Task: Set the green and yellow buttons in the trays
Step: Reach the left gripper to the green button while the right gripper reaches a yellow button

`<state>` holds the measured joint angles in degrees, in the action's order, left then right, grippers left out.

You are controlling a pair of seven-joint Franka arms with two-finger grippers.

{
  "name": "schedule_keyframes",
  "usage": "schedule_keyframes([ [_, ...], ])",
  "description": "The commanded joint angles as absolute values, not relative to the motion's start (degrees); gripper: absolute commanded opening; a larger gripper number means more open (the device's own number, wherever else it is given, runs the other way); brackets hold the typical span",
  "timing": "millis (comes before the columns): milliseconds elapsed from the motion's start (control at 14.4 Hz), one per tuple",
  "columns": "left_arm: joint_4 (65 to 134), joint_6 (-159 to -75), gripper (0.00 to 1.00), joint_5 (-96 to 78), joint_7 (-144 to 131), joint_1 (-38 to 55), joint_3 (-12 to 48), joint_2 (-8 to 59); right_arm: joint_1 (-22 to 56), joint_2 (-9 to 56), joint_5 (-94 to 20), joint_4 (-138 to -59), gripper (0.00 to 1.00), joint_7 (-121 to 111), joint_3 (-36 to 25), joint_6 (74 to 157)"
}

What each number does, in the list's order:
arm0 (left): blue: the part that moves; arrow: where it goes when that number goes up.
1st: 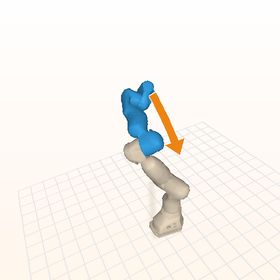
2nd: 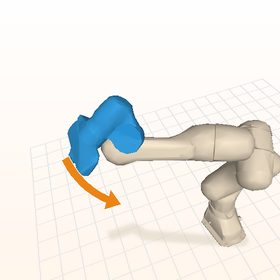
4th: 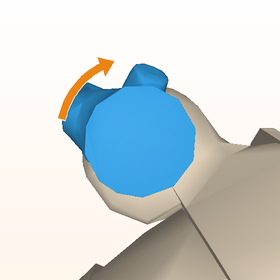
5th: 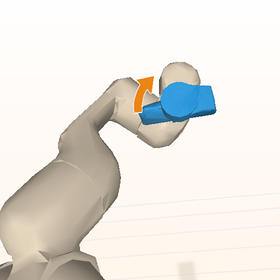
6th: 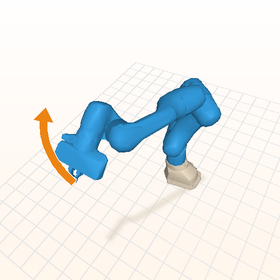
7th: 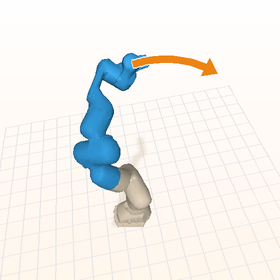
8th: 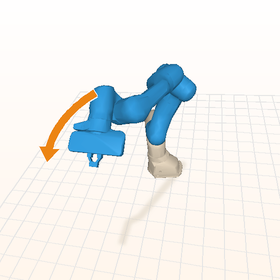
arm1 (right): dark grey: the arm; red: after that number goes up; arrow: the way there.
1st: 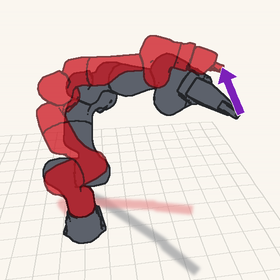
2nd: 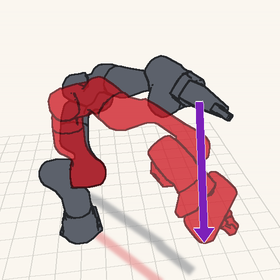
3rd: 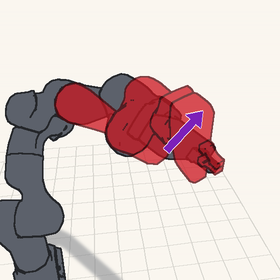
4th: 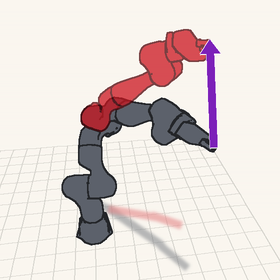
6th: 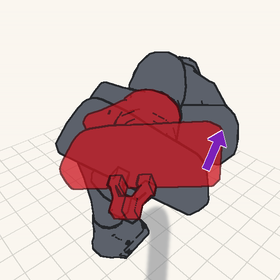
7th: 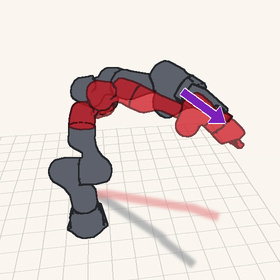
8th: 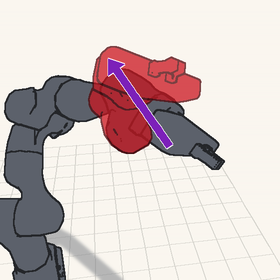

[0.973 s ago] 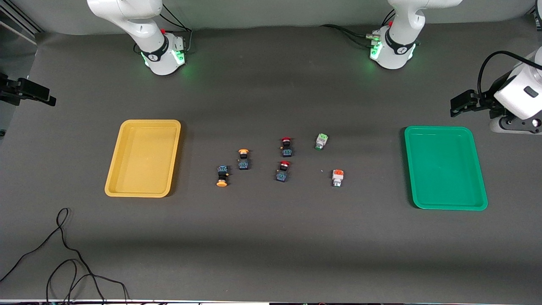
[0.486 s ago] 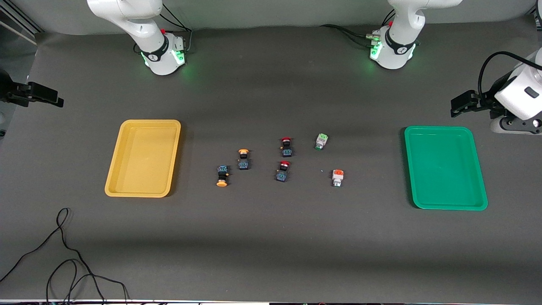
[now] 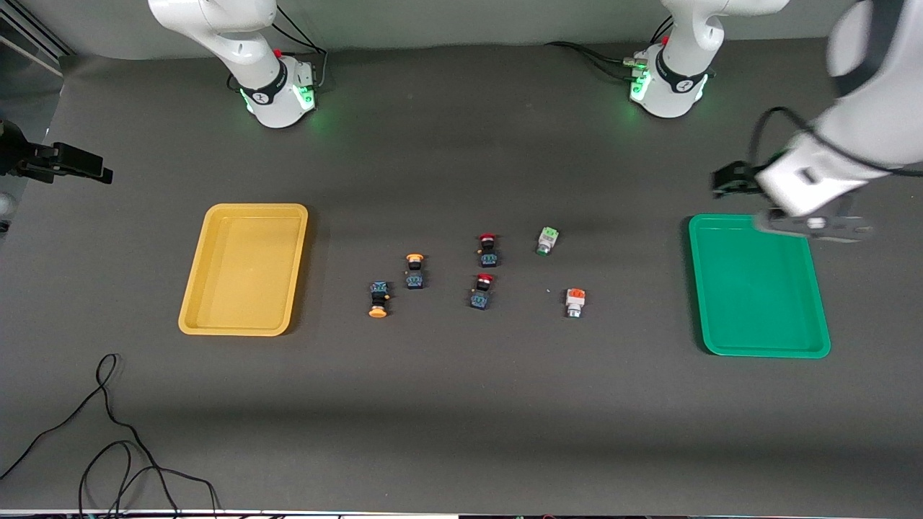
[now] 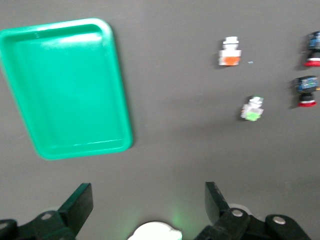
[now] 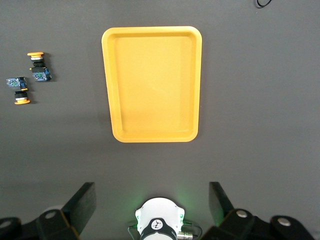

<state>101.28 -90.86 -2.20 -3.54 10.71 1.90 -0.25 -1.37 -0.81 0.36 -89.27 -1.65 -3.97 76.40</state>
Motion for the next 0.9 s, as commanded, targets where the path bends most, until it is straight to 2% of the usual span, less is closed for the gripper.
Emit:
schedule_keyframes([
  [0, 108.89, -97.98, 1.0, -3.87, -12.71, 17.9, 4.29, -4.23, -1.5, -0.44, 0.61, -88.86, 1.0, -0.35, -2.99, 76.9],
  [208, 108.98, -101.77, 1.0, -4.04, -17.75, 26.6, 7.03, -1.59, 1.22, 2.72, 0.7, -85.43, 1.0, -0.26, -2.9, 76.46],
  [486, 109.33, -102.39, 1.0, -4.04, -17.84, 31.64, 7.03, -1.06, 2.02, 3.08, 0.18, -85.26, 1.0, 0.44, -2.99, 76.46],
  [695, 117.56, -112.45, 1.0, -3.96, -17.84, 32.25, 7.03, -0.79, 3.33, 3.16, -5.07, -84.9, 1.0, 7.35, -2.9, 76.73],
  [834, 124.68, -121.51, 1.0, -3.43, -17.84, 32.26, 7.03, 0.08, 7.97, 4.47, -5.63, -84.99, 1.0, 12.63, -2.99, 77.95],
])
